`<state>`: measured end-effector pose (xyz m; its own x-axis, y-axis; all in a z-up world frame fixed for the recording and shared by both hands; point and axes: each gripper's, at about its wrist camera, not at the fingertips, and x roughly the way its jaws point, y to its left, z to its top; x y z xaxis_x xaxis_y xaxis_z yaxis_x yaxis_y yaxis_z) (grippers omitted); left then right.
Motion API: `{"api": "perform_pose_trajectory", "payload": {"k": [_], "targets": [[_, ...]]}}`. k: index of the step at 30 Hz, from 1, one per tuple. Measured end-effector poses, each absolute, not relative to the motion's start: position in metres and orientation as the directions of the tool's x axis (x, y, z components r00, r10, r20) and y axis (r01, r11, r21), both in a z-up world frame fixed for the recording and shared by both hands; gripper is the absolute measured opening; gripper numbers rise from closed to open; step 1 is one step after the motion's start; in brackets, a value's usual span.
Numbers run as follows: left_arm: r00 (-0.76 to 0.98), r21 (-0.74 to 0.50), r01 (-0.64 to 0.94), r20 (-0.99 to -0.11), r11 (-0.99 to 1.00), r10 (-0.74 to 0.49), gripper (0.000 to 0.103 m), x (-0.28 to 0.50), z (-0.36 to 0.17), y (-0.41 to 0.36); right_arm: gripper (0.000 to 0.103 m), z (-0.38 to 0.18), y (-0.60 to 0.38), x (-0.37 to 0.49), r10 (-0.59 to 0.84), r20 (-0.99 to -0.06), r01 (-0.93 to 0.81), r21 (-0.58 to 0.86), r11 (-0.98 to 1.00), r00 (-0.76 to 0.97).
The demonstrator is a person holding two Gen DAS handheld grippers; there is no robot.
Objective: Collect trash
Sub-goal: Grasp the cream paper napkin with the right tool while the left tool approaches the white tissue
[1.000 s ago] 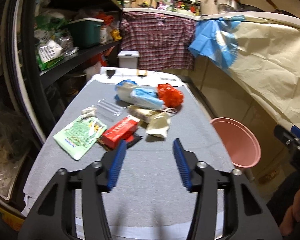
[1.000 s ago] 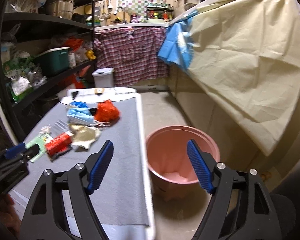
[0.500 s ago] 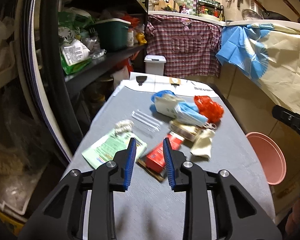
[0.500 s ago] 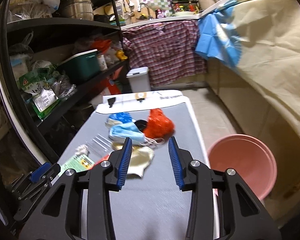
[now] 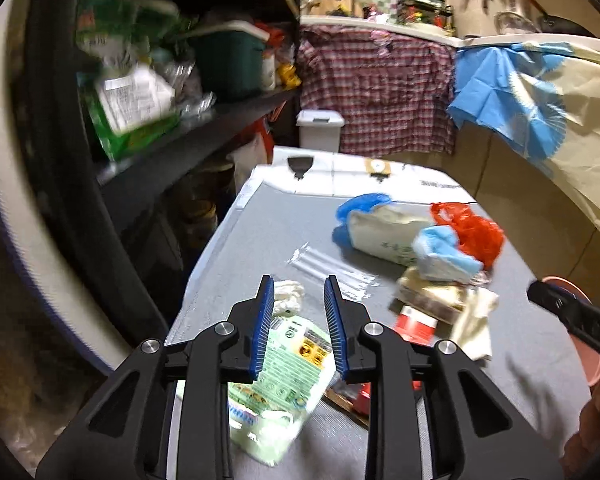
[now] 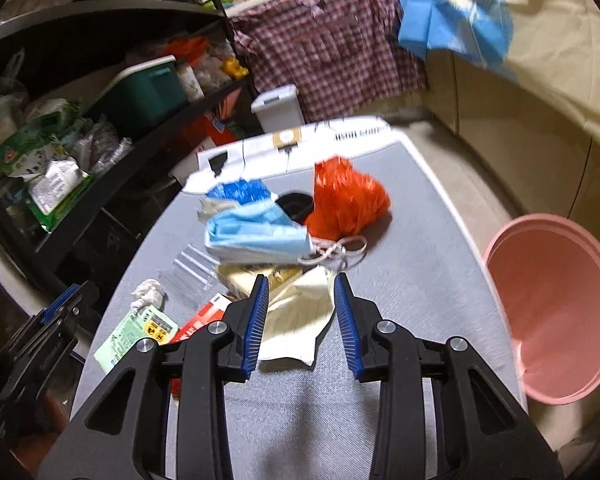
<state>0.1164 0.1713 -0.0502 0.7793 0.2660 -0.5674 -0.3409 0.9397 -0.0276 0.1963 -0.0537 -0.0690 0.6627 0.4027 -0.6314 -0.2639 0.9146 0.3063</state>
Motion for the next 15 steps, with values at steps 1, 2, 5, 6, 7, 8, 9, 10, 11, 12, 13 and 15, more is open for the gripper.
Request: {"api": "perform_pose_trajectory", "payload": {"k": [1, 2, 5, 6, 7, 8, 9, 10, 11, 12, 13, 15], "targets": [[0.772, -0.031, -0.346, -0.578, 0.938, 0.266, 0.026, 0.12, -0.055, 0.174, 0.036, -0.076, -0.051, 0.199, 0.413, -0.638, -0.263, 0.321, 0.91, 0.65], [0.763, -0.032, -0.351, -0.589, 0.936, 0.266, 0.026, 0.125, -0.06, 0.176, 0.036, -0.08, -0.049, 0.201, 0.419, -0.643, -0.264, 0.328, 0.907, 0.641], [0.748, -0.036, -0.351, -0.611, 0.936, 0.257, 0.027, 0.136, -0.074, 0.181, 0.036, -0.09, -0.044, 0.206, 0.456, -0.643, -0.28, 0.362, 0.889, 0.615], [0.744, -0.031, -0.349, -0.617, 0.937, 0.257, 0.027, 0.14, -0.077, 0.182, 0.036, -0.092, -0.042, 0.207, 0.462, -0.644, -0.286, 0.365, 0.886, 0.61], [0.74, -0.032, -0.348, -0.622, 0.937, 0.254, 0.027, 0.142, -0.081, 0.183, 0.036, -0.095, -0.04, 0.208, 0.469, -0.645, -0.293, 0.368, 0.883, 0.603], [0.737, -0.039, -0.346, -0.63, 0.937, 0.246, 0.029, 0.145, -0.084, 0.184, 0.036, -0.097, -0.038, 0.21, 0.473, -0.649, -0.295, 0.371, 0.881, 0.596], [0.732, -0.041, -0.347, -0.636, 0.937, 0.243, 0.03, 0.148, -0.087, 0.185, 0.036, -0.099, -0.037, 0.212, 0.478, -0.654, -0.295, 0.378, 0.878, 0.587], [0.725, -0.034, -0.351, -0.643, 0.936, 0.249, 0.032, 0.152, -0.09, 0.186, 0.036, -0.102, -0.035, 0.214, 0.48, -0.657, -0.294, 0.38, 0.877, 0.581], [0.719, -0.029, -0.352, -0.648, 0.935, 0.251, 0.033, 0.154, -0.092, 0.187, 0.036, -0.104, -0.034, 0.215, 0.48, -0.662, -0.294, 0.38, 0.877, 0.576], [0.715, -0.028, -0.349, -0.654, 0.937, 0.247, 0.033, 0.155, -0.094, 0.187, 0.036, -0.105, -0.034, 0.217, 0.479, -0.665, -0.294, 0.38, 0.877, 0.573], [0.708, -0.03, -0.347, -0.664, 0.937, 0.241, 0.033, 0.158, -0.097, 0.187, 0.036, -0.107, -0.032, 0.219, 0.48, -0.668, -0.293, 0.381, 0.877, 0.568], [0.689, -0.015, -0.348, -0.682, 0.937, 0.246, 0.033, 0.162, -0.101, 0.185, 0.036, -0.111, -0.03, 0.222, 0.481, -0.675, -0.294, 0.381, 0.877, 0.559]]}}
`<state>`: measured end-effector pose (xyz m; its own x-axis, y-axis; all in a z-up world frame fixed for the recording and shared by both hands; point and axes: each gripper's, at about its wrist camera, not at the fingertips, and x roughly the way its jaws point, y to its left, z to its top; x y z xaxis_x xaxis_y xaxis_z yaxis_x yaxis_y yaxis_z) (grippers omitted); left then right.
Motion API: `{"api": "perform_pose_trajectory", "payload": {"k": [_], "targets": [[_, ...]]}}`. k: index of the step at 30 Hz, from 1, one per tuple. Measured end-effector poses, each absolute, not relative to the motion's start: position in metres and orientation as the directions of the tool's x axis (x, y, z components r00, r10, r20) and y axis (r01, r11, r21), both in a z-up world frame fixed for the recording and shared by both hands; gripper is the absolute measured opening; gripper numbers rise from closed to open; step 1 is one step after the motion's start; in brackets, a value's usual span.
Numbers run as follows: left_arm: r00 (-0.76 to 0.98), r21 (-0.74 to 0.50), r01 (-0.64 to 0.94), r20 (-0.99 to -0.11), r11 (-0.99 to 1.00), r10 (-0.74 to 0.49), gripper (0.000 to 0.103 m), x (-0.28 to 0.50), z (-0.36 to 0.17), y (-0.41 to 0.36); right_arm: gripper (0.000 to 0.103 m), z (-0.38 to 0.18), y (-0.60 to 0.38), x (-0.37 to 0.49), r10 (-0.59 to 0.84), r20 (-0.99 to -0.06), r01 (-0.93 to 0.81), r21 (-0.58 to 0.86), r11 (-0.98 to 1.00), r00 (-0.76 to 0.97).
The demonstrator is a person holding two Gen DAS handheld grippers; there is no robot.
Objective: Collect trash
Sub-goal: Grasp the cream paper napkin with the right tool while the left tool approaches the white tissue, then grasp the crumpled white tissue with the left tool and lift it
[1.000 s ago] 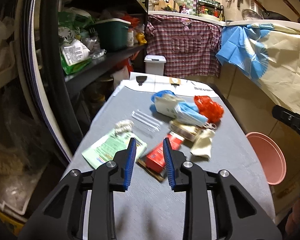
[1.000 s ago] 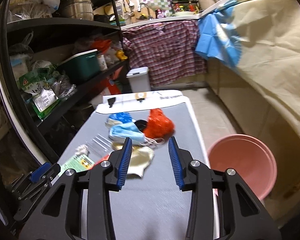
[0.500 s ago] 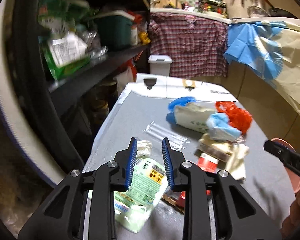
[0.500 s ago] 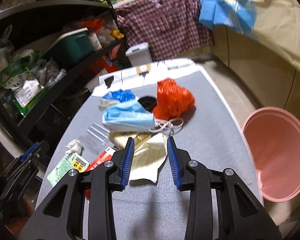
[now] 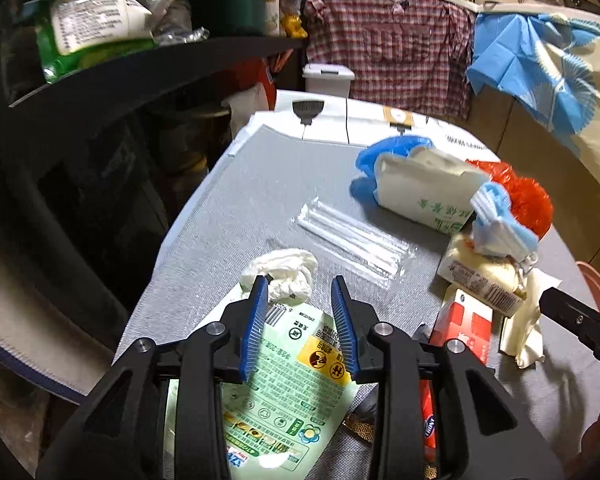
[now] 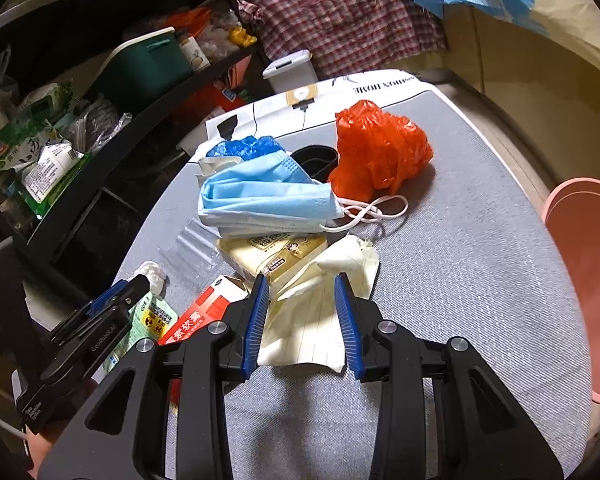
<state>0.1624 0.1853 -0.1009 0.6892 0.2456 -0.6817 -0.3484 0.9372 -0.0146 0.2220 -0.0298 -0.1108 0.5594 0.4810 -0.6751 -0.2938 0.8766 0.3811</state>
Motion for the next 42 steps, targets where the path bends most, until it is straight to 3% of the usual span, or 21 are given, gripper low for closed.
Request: {"api": "perform_pose_trajectory", "payload": {"k": [7, 9, 12, 14, 15, 24, 30, 36, 39, 41, 42], "targets": [[0.648, -0.013, -0.365, -0.721, 0.931, 0.244, 0.033, 0.168, -0.112, 0.19, 0.032, -0.115, -0.027, 0.226, 0.479, -0.688, -0.29, 0.38, 0.878, 0.545], [0.647, -0.013, -0.367, -0.722, 0.93, 0.245, 0.032, 0.168, -0.112, 0.19, 0.019, -0.115, -0.026, 0.225, 0.481, -0.688, -0.296, 0.379, 0.877, 0.544], [0.653, -0.005, -0.36, -0.716, 0.933, 0.248, 0.019, 0.167, -0.111, 0.188, 0.005, -0.112, -0.026, 0.221, 0.484, -0.683, -0.308, 0.373, 0.875, 0.548], [0.658, -0.007, -0.357, -0.712, 0.934, 0.246, 0.003, 0.166, -0.108, 0.187, 0.003, -0.109, -0.027, 0.218, 0.484, -0.675, -0.317, 0.366, 0.875, 0.556], [0.66, -0.01, -0.356, -0.71, 0.935, 0.244, 0.003, 0.166, -0.107, 0.186, 0.002, -0.107, -0.027, 0.216, 0.482, -0.672, -0.319, 0.361, 0.876, 0.563], [0.708, -0.008, -0.33, -0.664, 0.944, 0.241, 0.0, 0.156, -0.086, 0.176, 0.001, -0.088, -0.043, 0.195, 0.472, -0.636, -0.338, 0.33, 0.882, 0.611], [0.748, -0.088, -0.334, -0.63, 0.938, 0.208, 0.0, 0.142, -0.073, 0.182, 0.0, -0.074, -0.062, 0.185, 0.465, -0.613, -0.318, 0.34, 0.885, 0.638], [0.749, -0.079, -0.329, -0.629, 0.941, 0.209, 0.0, 0.144, -0.074, 0.184, 0.0, -0.073, -0.068, 0.178, 0.464, -0.63, -0.303, 0.352, 0.885, 0.623], [0.711, -0.071, -0.347, -0.67, 0.935, 0.213, 0.012, 0.154, -0.084, 0.189, 0.0, -0.075, -0.07, 0.177, 0.461, -0.644, -0.291, 0.359, 0.887, 0.611], [0.702, -0.054, -0.37, -0.67, 0.927, 0.241, 0.044, 0.157, -0.088, 0.191, 0.0, -0.074, -0.069, 0.176, 0.464, -0.641, -0.298, 0.356, 0.886, 0.612], [0.699, -0.051, -0.376, -0.671, 0.925, 0.247, 0.046, 0.159, -0.089, 0.192, 0.0, -0.073, -0.068, 0.176, 0.465, -0.639, -0.302, 0.354, 0.885, 0.614]]}}
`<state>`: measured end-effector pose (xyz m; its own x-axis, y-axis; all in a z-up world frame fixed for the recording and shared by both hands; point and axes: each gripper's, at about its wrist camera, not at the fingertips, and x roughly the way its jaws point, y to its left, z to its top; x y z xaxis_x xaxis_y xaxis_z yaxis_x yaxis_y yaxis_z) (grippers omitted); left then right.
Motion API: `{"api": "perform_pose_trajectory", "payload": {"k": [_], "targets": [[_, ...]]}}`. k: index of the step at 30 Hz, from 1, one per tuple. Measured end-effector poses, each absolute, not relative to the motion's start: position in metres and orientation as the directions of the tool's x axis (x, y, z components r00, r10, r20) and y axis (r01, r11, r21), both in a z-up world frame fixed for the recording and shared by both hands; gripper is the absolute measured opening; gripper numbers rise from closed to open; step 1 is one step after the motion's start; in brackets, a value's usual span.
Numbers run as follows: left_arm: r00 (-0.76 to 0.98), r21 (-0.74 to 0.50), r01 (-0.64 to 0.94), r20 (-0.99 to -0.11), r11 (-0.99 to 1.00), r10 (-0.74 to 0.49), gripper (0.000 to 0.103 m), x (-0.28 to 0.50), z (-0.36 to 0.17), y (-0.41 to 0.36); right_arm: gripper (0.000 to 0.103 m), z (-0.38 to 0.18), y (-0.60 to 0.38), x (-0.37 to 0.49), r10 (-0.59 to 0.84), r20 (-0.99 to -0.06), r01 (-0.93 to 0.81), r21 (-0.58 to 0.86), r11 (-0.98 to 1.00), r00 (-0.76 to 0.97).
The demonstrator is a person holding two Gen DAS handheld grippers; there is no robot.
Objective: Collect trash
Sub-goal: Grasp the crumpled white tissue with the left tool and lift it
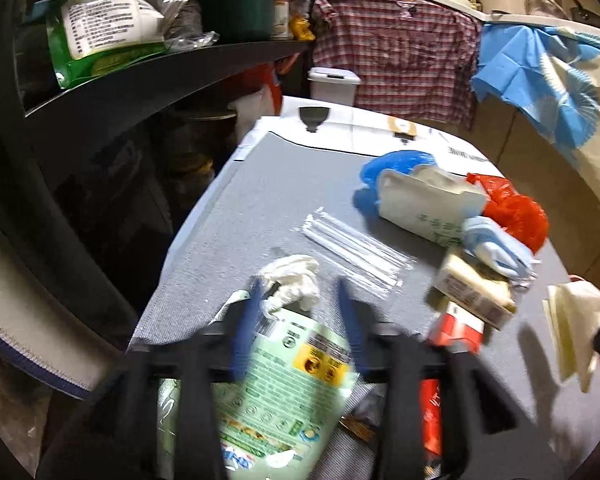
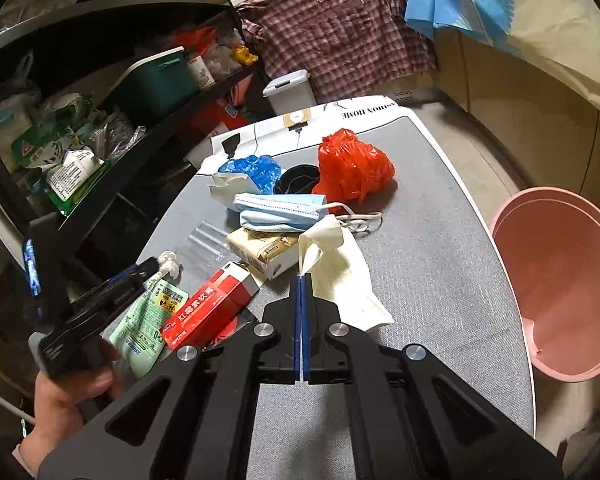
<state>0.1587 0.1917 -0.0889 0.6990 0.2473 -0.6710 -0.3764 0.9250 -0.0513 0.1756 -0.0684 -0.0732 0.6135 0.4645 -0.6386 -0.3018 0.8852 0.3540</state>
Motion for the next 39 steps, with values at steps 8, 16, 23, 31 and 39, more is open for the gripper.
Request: {"api": "perform_pose_trajectory", "payload": {"k": [8, 16, 23, 31, 39], "targets": [[0.635, -0.026, -0.4, -0.729, 0.916, 0.256, 0.045, 0.181, -0.105, 0.197, 0.0, -0.075, -0.067, 0.18, 0.46, -0.636, -0.31, 0.341, 0.888, 0.619], [0.621, -0.032, -0.413, -0.741, 0.91, 0.256, 0.0, 0.181, -0.108, 0.203, 0.0, -0.075, -0.065, 0.181, 0.463, -0.634, -0.318, 0.336, 0.886, 0.62], [0.662, -0.041, -0.381, -0.71, 0.924, 0.242, 0.0, 0.172, -0.093, 0.195, 0.0, -0.065, -0.067, 0.175, 0.458, -0.616, -0.324, 0.324, 0.889, 0.641], [0.676, -0.072, -0.373, -0.704, 0.925, 0.218, 0.017, 0.166, -0.087, 0.204, 0.001, -0.052, -0.079, 0.161, 0.461, -0.598, -0.311, 0.342, 0.887, 0.656], [0.65, -0.125, -0.439, -0.728, 0.89, 0.218, 0.036, 0.178, -0.1, 0.23, 0.001, -0.053, -0.084, 0.163, 0.462, -0.595, -0.312, 0.343, 0.886, 0.658]]}}
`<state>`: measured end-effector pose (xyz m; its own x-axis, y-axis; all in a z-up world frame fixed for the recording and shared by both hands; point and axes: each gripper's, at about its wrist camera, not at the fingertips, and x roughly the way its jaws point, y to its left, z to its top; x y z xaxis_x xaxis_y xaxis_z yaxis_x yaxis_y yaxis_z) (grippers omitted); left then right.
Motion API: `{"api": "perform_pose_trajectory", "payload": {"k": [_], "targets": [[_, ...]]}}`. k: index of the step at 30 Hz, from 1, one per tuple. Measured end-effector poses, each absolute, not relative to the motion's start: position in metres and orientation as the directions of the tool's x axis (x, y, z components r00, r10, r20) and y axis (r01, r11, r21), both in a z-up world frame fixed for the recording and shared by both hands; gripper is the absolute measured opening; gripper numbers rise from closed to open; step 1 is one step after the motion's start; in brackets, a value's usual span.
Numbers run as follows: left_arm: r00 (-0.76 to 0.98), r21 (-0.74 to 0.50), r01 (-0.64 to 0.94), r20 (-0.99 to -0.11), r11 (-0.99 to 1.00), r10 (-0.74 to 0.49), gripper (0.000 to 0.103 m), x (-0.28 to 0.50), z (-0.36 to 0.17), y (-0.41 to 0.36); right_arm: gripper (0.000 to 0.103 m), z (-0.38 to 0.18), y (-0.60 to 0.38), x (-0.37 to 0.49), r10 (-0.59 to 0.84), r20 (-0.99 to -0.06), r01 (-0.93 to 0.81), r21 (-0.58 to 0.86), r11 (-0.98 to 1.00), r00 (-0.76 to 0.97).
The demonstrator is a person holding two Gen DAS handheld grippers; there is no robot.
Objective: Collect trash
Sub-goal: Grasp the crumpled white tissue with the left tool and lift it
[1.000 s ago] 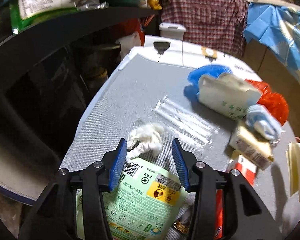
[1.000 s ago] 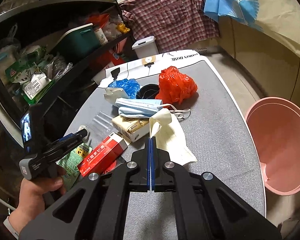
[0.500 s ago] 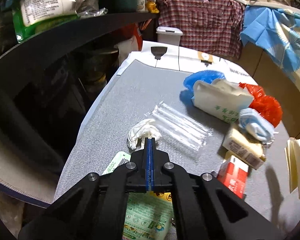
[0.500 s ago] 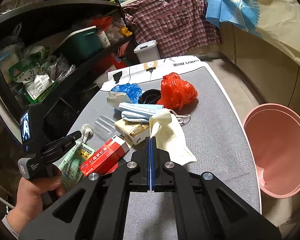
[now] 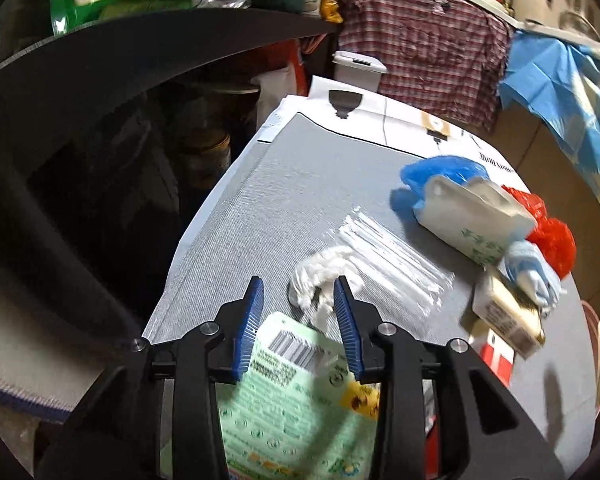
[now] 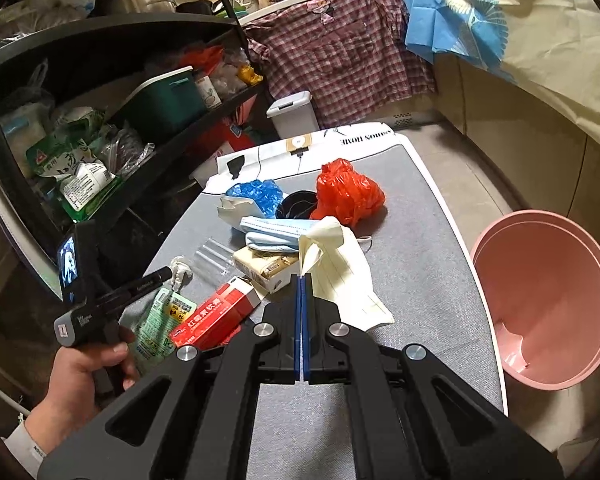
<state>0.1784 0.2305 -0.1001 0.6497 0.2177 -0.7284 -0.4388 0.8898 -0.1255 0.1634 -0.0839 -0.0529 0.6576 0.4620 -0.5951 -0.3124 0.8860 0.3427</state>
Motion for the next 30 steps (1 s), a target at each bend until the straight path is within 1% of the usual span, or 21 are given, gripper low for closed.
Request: {"api": "perform_pose_trajectory", "payload": {"k": [3, 8, 9, 10, 11, 12, 13, 22, 30], "targets": [[0.644, -0.156, -0.44, -0.741, 0.884, 0.19, 0.036, 0.187, -0.106, 0.235, 0.001, -0.056, -0.082, 0.167, 0.463, -0.601, -0.311, 0.345, 0.885, 0.651], [0.629, -0.145, -0.424, -0.757, 0.894, 0.175, 0.036, 0.198, -0.111, 0.23, 0.001, -0.059, -0.077, 0.169, 0.471, -0.604, -0.324, 0.342, 0.882, 0.644], [0.627, -0.15, -0.424, -0.76, 0.893, 0.17, 0.035, 0.199, -0.112, 0.231, 0.001, -0.059, -0.077, 0.169, 0.471, -0.605, -0.326, 0.341, 0.882, 0.642], [0.625, -0.158, -0.42, -0.764, 0.894, 0.159, 0.025, 0.2, -0.113, 0.231, 0.001, -0.06, -0.076, 0.169, 0.471, -0.606, -0.326, 0.341, 0.882, 0.641], [0.624, -0.162, -0.413, -0.767, 0.896, 0.148, 0.02, 0.201, -0.114, 0.23, 0.001, -0.06, -0.076, 0.17, 0.471, -0.606, -0.326, 0.341, 0.882, 0.64], [0.623, -0.161, -0.407, -0.768, 0.899, 0.145, 0.019, 0.202, -0.114, 0.229, 0.001, -0.06, -0.076, 0.169, 0.471, -0.607, -0.328, 0.339, 0.882, 0.64], [0.625, -0.153, -0.403, -0.766, 0.902, 0.149, 0.006, 0.201, -0.114, 0.227, 0.001, -0.06, -0.076, 0.169, 0.469, -0.608, -0.328, 0.336, 0.883, 0.64], [0.678, -0.152, -0.389, -0.715, 0.909, 0.171, 0.006, 0.185, -0.088, 0.219, 0.001, -0.053, -0.078, 0.165, 0.461, -0.589, -0.334, 0.318, 0.887, 0.663], [0.752, -0.181, -0.343, -0.64, 0.922, 0.154, 0.006, 0.156, -0.042, 0.198, 0.001, -0.032, -0.089, 0.149, 0.442, -0.558, -0.348, 0.272, 0.897, 0.703]]}}
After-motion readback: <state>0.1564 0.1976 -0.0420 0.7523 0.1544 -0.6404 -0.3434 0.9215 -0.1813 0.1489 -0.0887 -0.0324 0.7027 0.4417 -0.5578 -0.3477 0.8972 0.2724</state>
